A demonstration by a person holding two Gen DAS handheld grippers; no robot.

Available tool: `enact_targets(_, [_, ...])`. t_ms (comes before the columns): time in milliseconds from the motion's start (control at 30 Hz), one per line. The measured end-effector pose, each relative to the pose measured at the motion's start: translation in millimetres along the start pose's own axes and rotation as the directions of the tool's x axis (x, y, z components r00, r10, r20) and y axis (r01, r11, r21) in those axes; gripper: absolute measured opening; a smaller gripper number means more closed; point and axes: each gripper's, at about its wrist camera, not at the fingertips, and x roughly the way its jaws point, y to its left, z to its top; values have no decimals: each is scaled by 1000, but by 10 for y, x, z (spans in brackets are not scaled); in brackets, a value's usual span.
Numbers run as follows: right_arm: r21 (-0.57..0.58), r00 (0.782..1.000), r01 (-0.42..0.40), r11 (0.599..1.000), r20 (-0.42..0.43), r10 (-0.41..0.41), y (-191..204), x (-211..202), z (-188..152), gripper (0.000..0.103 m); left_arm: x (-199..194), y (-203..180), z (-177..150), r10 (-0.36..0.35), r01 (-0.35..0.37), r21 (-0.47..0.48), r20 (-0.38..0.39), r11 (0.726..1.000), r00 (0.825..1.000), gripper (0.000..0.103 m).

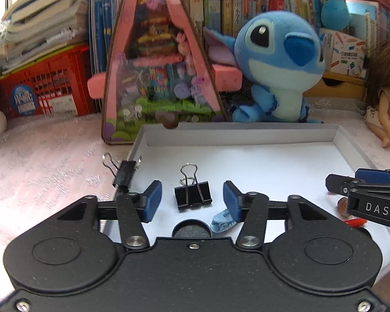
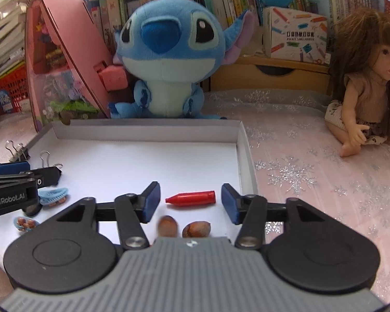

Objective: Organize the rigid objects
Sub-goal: 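Carry the binder clip and red crayon into the white tray and open both tools, then withdraw both tools from the tray toward the black lid on the table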

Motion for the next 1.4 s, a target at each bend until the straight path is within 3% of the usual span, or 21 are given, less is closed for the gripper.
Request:
enact_targets(133, [-32, 999, -9, 999, 35, 11, 31, -182, -15, 77, -201, 21, 12, -1, 1, -1, 16, 1000, 1000, 73])
enact_targets(233, [-59, 998, -21, 998, 64, 25, 47, -341, -52, 81, -360, 16, -19, -17, 17, 7, 19, 1000, 1000, 76])
enact_targets(933, [-201, 977, -136, 970, 136, 165, 140, -1280, -488, 87, -1214, -73, -483, -75, 76, 73, -20, 994, 997, 81])
enact_targets(1400, [-252, 963, -222, 942, 97, 253, 153, -1690, -936, 88, -1731, -47, -1062, -148, 150, 88, -34, 985, 988, 81])
